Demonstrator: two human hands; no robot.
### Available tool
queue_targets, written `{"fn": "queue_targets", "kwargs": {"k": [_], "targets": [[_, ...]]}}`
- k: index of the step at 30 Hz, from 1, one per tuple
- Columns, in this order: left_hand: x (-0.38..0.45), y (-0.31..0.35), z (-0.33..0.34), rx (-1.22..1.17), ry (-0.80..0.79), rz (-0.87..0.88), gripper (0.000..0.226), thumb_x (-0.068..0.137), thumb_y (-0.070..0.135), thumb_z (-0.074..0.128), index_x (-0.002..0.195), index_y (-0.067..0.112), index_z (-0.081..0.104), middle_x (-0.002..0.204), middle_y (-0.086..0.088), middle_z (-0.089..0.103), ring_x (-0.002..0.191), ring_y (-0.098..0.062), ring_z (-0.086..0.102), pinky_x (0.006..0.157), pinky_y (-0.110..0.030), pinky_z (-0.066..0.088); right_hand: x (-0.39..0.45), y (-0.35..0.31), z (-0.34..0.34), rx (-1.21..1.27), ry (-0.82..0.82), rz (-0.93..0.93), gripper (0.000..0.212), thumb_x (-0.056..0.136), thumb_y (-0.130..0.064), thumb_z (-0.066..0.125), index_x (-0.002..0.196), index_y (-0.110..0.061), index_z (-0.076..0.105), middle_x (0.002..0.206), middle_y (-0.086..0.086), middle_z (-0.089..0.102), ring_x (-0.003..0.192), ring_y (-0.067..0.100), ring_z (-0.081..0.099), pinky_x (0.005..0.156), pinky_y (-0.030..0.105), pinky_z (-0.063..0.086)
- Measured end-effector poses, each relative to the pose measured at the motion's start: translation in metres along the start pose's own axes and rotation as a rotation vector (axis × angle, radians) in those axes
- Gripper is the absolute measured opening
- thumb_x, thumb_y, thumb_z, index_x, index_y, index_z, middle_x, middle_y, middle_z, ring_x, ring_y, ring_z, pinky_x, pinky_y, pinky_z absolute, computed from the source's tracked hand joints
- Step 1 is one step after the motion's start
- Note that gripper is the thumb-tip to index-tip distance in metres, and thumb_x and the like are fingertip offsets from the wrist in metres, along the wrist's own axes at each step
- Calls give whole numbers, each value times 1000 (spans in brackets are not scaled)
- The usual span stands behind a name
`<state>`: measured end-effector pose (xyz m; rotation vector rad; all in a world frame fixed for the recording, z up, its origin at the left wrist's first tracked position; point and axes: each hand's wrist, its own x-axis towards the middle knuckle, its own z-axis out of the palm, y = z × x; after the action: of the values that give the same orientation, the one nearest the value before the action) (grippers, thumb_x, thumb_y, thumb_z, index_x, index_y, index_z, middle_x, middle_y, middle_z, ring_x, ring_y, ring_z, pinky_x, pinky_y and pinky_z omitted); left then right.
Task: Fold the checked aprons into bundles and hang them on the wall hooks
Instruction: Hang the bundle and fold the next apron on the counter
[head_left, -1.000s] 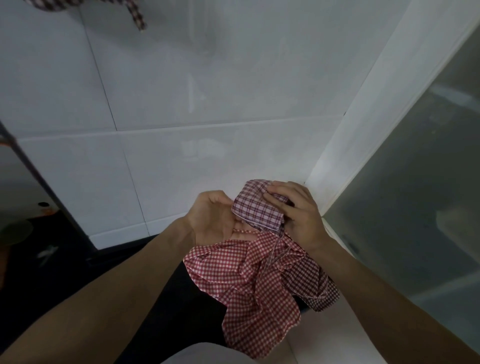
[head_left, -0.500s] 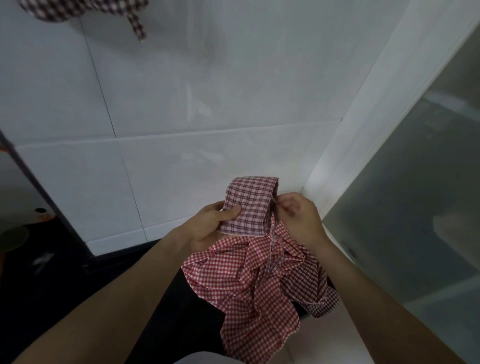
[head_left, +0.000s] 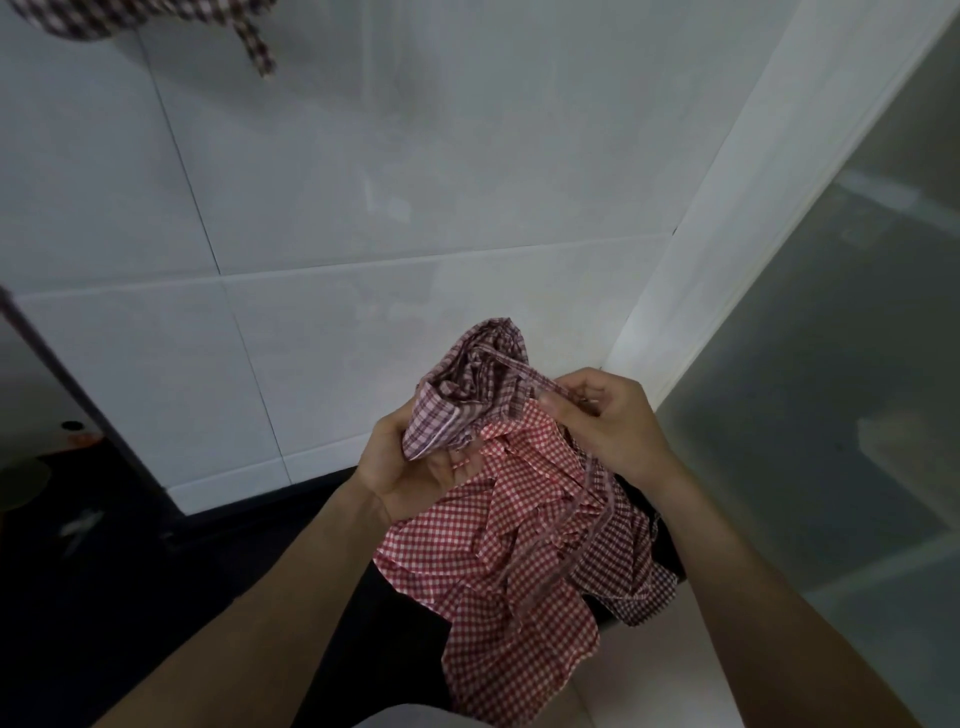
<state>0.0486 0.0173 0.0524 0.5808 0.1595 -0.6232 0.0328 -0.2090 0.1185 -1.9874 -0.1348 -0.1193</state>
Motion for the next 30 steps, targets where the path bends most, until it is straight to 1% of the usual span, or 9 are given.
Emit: {"fn": "queue_targets", "kwargs": {"k": [2,4,7,11,15,19,22,25,30], "targets": [[-1,0,-1,-20,8,-8,38,92,36,47,106,7,67,98,-10,67,81,-22,63,75,-36,55,0,3,-1,0,45,8,13,89,-24,75,92,-12,74,78,5,75,70,17,71,72,33,57],[-2,0,-1,-24,25,-14,39,95,37,46,105,6,68,98,-10,67,81,-22,62,74,-35,54,0,4,-2,2,49,21,12,91,-24,73,93,-12,75,82,3,77,77,16,73,77,36,58],[-3,2,0,13,44,-14,45,94,42,51,117,6,65,104,-11,67,85,-23,62,79,-35,52,3,2,-5,-77,52,23,10,93,-24,70,96,-21,79,91,-7,77,83,7,72,84,35,57],[-5,3,1,155,66,4,51,95,45,52,127,8,62,121,-14,68,102,-29,65,88,-41,52,7,2,-11,-75,132,43,11,92,-23,71,85,-31,77,85,-8,77,83,14,74,86,43,59],[-5,1,-8,279,86,-7,54,94,46,57,133,8,59,133,-14,63,125,-32,56,112,-47,40,10,-4,-16,77,137,101,10,96,-19,66,91,-17,74,84,1,77,80,20,74,88,46,59],[-5,-5,-8,353,127,-26,58,86,35,72,133,4,55,126,-14,67,116,-32,64,104,-45,48,8,-16,-15,210,49,105,12,95,-14,65,93,-6,74,88,10,77,85,25,74,88,44,59],[-5,-7,-3,625,309,48,66,73,35,83,128,9,56,117,-10,70,102,-27,70,92,-42,56,9,-21,-11,32,-175,95,12,93,-17,68,91,-8,74,89,7,78,86,22,75,88,39,59],[-3,-7,1,1066,314,136,53,76,41,82,119,19,61,110,1,69,95,-17,69,82,-30,58,12,-19,3,-186,-365,69,15,96,-22,65,88,-12,72,84,3,77,79,17,75,84,35,59],[2,-16,7,1575,271,395,40,78,43,80,112,23,68,97,11,71,82,-1,65,73,-19,54,15,2,29,-143,-351,229,30,102,-25,54,80,-6,63,67,6,69,59,21,64,59,32,52]]}}
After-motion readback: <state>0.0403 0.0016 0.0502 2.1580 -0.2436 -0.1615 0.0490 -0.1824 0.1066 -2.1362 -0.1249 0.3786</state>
